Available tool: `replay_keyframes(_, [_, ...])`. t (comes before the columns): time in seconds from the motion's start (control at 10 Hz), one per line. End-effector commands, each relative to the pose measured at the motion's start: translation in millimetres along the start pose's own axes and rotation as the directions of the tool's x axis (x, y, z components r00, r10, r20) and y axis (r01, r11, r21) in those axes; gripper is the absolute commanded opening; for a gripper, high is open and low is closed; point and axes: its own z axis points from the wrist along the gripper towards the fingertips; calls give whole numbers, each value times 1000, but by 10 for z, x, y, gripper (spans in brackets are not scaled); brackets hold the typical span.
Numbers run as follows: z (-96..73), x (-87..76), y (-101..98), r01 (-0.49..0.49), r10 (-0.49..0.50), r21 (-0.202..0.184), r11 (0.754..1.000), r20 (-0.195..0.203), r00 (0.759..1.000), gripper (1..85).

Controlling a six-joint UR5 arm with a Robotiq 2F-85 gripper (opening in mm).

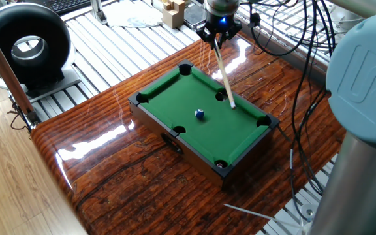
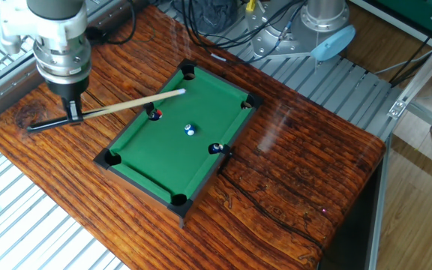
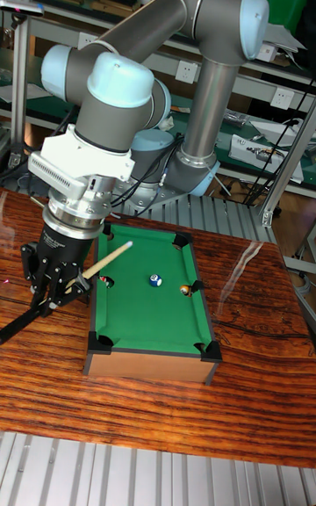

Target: Hit the pool ball

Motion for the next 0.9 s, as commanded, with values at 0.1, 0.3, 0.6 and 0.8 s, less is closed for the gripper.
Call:
replay_keyframes(0.1, [40, 196, -124, 31, -26, 53, 998, -79, 997, 10])
replay_keyframes(0.3, [32, 295, -150, 4, 4, 69, 998, -116, 993, 10])
replay_keyframes(0.6, [-46, 30, -45, -44, 44, 35, 998, -5, 999, 10])
replay_keyframes(0.8, [-66, -192, -62, -35, 31, 44, 998, 81, 996, 10])
